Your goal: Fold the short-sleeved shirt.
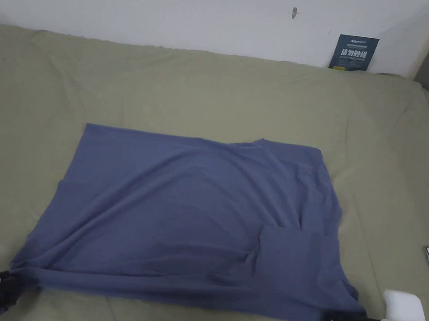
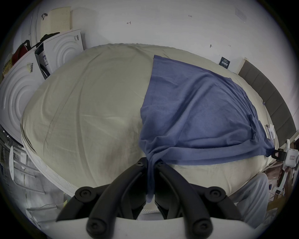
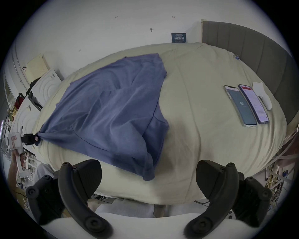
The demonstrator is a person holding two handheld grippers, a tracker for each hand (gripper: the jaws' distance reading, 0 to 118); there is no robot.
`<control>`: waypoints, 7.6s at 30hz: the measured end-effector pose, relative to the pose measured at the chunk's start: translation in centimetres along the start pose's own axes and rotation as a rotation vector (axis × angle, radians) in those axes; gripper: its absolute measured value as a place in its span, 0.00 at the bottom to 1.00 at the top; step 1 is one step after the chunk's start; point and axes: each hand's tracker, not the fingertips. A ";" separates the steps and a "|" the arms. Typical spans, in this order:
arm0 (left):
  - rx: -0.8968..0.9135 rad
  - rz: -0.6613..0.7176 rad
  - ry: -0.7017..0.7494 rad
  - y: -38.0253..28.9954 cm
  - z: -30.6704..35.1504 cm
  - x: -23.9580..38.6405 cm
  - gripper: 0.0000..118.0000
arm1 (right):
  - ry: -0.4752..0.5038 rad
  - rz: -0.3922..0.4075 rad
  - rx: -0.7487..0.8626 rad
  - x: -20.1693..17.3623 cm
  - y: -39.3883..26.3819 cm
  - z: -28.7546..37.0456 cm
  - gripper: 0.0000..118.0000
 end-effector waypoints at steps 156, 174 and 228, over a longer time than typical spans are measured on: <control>-0.058 0.026 0.025 3.0 -0.4 -1.4 0.86 | 0.029 -0.024 -0.069 -0.6 5.0 2.4 0.98; -0.052 -0.034 -0.029 20.3 -10.9 3.3 0.91 | -0.016 0.024 0.059 -3.7 16.9 -2.1 0.03; 0.057 -0.065 -0.097 15.8 -2.8 1.4 0.01 | 0.090 0.012 0.093 2.2 18.0 1.7 0.02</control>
